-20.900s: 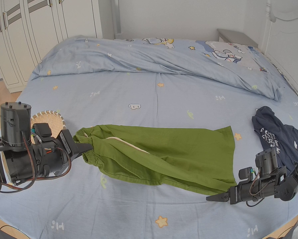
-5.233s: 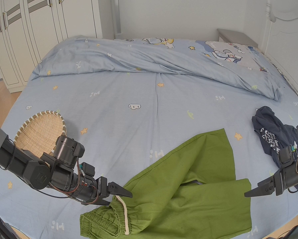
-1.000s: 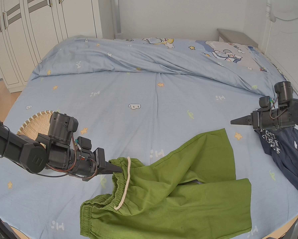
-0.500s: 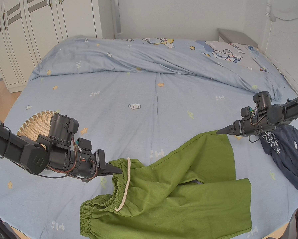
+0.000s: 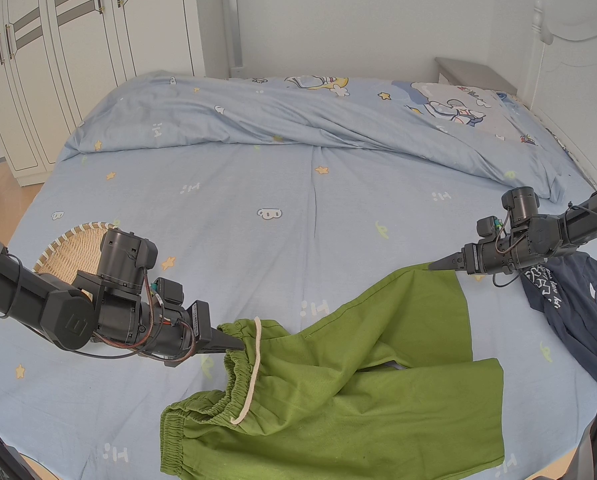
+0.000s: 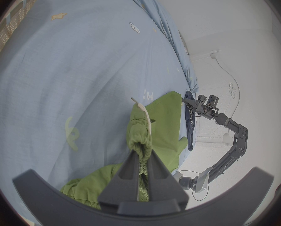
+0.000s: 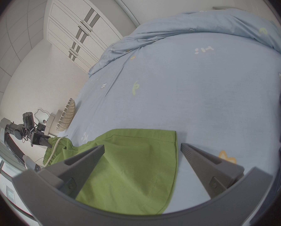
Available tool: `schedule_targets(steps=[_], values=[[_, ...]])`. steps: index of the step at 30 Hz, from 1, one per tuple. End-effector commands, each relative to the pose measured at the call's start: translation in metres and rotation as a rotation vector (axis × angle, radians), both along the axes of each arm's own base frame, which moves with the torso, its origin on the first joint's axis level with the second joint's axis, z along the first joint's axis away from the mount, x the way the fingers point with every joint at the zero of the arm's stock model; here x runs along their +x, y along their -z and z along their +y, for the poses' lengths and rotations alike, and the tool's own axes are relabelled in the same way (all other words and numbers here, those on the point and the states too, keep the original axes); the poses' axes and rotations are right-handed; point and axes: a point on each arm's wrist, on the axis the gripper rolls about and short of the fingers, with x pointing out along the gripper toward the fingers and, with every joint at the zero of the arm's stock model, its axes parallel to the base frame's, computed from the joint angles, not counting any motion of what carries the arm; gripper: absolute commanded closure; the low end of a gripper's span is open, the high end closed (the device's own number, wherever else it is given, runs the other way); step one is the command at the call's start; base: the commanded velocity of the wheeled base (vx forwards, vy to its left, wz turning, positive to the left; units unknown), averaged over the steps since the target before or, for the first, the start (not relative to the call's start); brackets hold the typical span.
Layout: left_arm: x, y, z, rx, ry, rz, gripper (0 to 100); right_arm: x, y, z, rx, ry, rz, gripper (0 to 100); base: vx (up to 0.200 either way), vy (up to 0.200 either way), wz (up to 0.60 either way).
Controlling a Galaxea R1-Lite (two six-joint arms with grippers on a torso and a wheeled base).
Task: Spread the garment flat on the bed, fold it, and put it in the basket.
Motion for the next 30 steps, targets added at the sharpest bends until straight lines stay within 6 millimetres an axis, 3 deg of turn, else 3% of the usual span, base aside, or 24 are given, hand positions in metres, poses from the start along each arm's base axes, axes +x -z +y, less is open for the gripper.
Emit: schedule_targets(steps=[1,11,12,27,30], values=[[0.0,0.0,0.0,0.0,-0.001,0.0,100,0.0,-0.001,0.0,0.001,-0.001,-0.005,0,0.0,0.0,0.0],[0.001,0.0,0.0,-0.001,-0.002,-0.001,100,-0.001,0.008,-0.001,-0.001,0.0,0.027,0,0.0,0.0,0.0],[0.001,0.0,0.0,-0.001,-0.002,-0.001,100,0.0,0.008,-0.001,-0.001,0.0,0.028,100,0.0,0.0,0.0],[0.002,0.0,0.0,-0.001,-0.006,-0.004,100,-0.002,0.011,-0.002,0.001,0.003,0.041,100,0.0,0.0,0.0],[0.011,-0.008,0.007,-0.015,-0.035,-0.051,100,-0.001,0.005,-0.003,0.006,0.009,0.025,100,0.0,0.0,0.0]])
